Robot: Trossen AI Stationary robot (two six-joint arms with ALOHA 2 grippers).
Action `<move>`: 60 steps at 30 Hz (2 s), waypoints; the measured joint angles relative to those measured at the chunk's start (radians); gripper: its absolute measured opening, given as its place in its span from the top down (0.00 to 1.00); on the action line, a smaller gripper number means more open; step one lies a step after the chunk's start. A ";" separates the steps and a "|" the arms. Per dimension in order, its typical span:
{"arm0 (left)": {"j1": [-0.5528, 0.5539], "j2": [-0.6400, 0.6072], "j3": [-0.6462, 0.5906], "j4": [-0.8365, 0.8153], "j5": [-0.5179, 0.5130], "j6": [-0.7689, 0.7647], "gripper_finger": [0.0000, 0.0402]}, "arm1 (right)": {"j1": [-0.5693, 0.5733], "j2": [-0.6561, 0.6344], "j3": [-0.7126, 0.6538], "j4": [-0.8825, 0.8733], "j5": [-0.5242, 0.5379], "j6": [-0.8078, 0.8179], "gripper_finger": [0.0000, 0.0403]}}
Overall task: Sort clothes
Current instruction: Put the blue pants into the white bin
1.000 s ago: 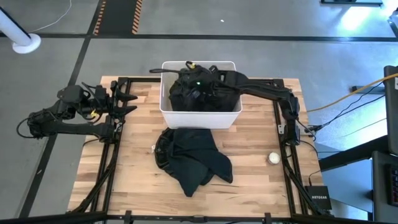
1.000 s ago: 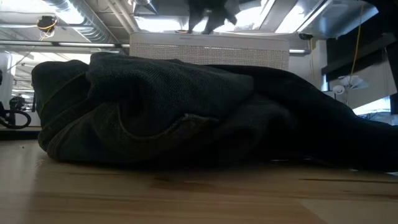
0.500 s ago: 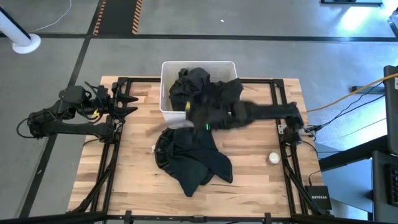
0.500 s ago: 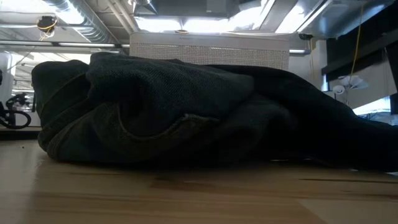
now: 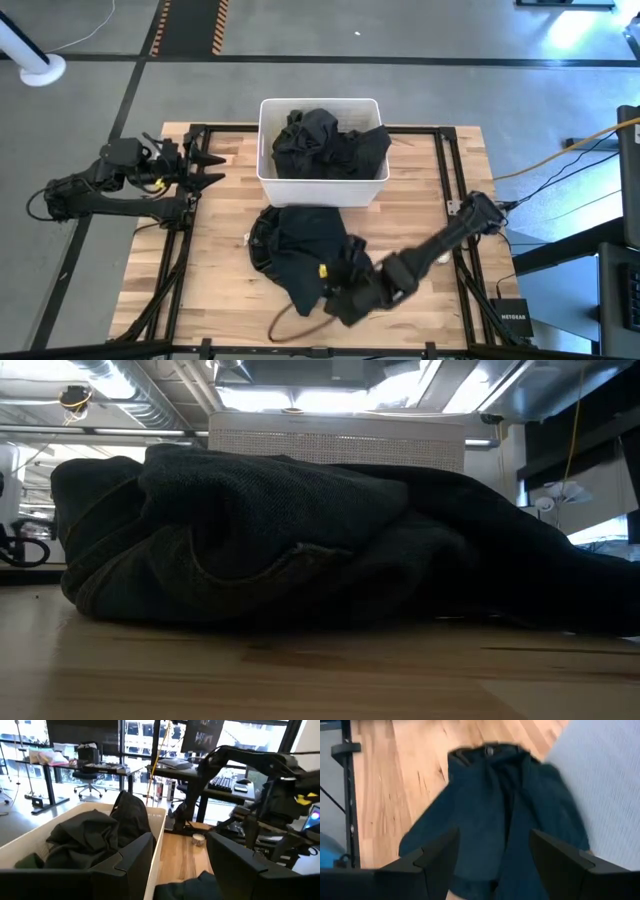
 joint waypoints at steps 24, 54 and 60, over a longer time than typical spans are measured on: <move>-0.099 0.337 0.000 -0.339 0.075 -0.167 0.55 | 0.019 -0.001 -0.369 0.178 0.032 0.168 0.36; -0.263 0.360 -0.494 0.029 0.075 -0.577 0.55 | -0.106 0.006 -0.426 0.560 -0.160 -0.235 0.36; -0.263 0.444 -0.494 0.134 0.074 -0.569 0.55 | -0.142 0.031 -0.461 0.696 -0.172 -0.298 0.36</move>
